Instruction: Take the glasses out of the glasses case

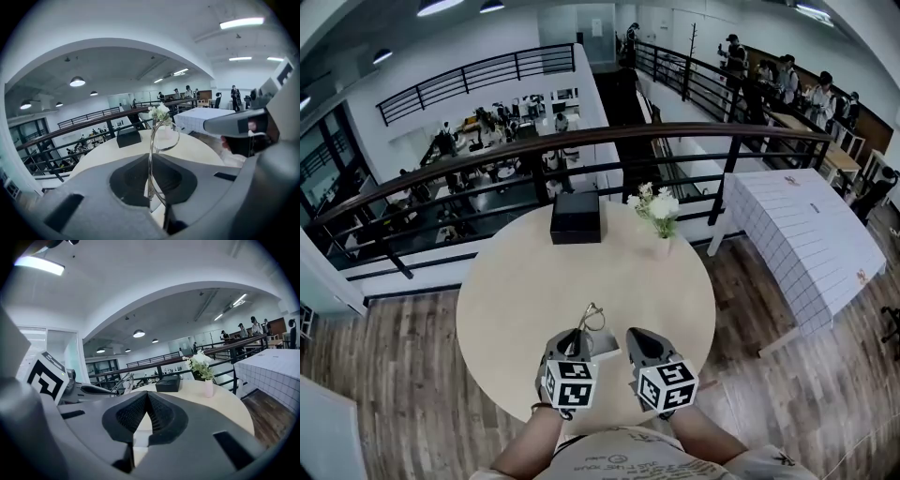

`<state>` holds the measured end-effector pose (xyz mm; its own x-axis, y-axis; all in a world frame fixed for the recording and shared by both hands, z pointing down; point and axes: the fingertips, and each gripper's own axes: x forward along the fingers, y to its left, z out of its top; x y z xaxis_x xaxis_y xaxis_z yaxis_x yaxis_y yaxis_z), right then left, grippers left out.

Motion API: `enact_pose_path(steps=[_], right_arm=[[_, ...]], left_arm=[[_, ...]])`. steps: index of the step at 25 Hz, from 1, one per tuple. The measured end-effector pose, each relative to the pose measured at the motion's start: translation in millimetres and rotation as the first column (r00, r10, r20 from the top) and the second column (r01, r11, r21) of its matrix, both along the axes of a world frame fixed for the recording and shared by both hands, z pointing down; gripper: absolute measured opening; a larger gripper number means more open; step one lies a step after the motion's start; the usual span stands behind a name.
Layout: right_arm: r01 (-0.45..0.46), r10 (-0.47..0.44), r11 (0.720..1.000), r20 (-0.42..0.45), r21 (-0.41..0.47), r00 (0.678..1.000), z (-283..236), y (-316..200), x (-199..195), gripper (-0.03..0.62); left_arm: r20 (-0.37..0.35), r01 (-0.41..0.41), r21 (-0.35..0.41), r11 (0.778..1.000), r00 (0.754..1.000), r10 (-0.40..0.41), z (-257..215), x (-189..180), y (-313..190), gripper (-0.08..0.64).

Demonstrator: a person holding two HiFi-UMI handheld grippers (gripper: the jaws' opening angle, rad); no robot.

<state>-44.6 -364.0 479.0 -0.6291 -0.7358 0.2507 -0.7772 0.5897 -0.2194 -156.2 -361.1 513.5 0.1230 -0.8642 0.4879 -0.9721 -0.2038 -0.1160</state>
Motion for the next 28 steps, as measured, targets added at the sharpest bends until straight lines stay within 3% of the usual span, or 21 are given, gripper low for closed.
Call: enact_pose_path(steps=[5,10,28], right_arm=[[0.009,-0.01,0.996,0.009,0.085,1.0,-16.8,-3.8,-20.0,0.015],[0.021,-0.022,0.987,0.002,0.159,1.0,-31.8,-6.6,-32.4,0.015],[0.058,-0.057,0.989,-0.015,0.134,0.998,-22.1,6.1,-36.5,0.015]], left_arm=[[-0.07,0.099,0.09,0.991,0.993,-0.092,-31.4,-18.1,11.8,0.023],[-0.101,0.143,0.145,0.979,0.986,-0.129,-41.6,-21.4,23.9,0.023],[-0.148,0.163,0.085,0.983,0.978,-0.15,-23.7,-27.4,30.4,0.023]])
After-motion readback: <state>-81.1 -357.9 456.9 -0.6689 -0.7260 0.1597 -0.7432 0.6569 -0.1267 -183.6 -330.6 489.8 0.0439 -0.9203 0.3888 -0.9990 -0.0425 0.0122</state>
